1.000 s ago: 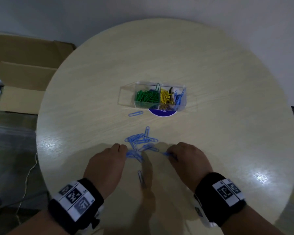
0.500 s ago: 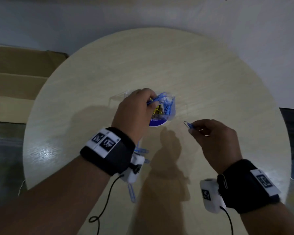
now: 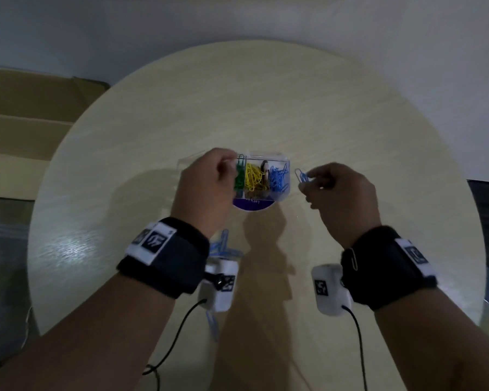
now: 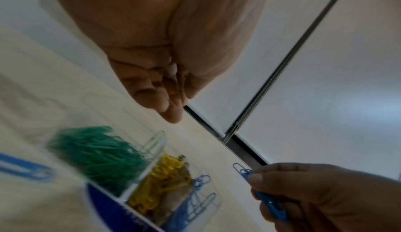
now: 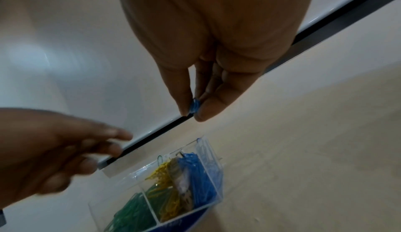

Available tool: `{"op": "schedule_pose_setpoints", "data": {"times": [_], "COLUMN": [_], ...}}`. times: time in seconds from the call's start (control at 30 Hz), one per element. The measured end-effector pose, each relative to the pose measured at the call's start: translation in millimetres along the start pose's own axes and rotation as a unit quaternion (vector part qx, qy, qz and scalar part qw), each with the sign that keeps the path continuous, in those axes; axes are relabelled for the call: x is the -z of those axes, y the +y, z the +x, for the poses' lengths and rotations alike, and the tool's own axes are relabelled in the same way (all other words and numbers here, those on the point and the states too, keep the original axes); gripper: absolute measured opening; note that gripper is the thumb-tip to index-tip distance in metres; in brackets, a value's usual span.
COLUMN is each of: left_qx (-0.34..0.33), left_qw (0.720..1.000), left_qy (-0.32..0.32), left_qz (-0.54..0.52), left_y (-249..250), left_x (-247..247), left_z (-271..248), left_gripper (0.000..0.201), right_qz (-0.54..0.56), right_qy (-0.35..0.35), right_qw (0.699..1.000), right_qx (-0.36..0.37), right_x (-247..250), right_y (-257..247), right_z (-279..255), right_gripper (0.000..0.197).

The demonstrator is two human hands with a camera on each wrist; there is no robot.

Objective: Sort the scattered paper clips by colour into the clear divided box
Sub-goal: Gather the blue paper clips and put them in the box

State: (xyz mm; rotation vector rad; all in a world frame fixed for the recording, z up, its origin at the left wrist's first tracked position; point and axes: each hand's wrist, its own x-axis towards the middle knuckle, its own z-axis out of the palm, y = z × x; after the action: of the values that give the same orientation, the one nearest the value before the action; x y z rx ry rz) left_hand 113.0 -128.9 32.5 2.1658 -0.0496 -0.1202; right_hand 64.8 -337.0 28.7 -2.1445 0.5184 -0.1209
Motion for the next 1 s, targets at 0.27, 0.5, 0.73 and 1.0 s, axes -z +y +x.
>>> {"op": "schedule_pose_setpoints", "data": {"times": [0.27,0.5,0.73,1.0], "left_qx": [0.016,-0.097,-0.104,-0.097], "left_qw": [0.993,0.950,0.948,0.937], "left_qy": [-0.028,-0.149,-0.120,-0.131], "left_qz": [0.113,0.257,0.275,0.308], "left_y": [-59,-91,-100,-108], "left_x": [32,25,37,41], "left_z": [-66,-112,-110,-90], "left_gripper": [0.010,0.027,0.027,0.030], "right_qz": [-0.112,-0.395,-0.326,-0.265], "right_qy": [-0.031,-0.061,-0.045,0.013], "right_qw": [0.992,0.899,0.934,0.951], "right_qx": [0.058,0.179,0.142,0.161], "right_x": [-25,-47,-46,-46], "right_y": [-17,-4,-10,-10], "right_z": [27,27,19,-9], "right_gripper": [0.016,0.040,0.027,0.027]}}
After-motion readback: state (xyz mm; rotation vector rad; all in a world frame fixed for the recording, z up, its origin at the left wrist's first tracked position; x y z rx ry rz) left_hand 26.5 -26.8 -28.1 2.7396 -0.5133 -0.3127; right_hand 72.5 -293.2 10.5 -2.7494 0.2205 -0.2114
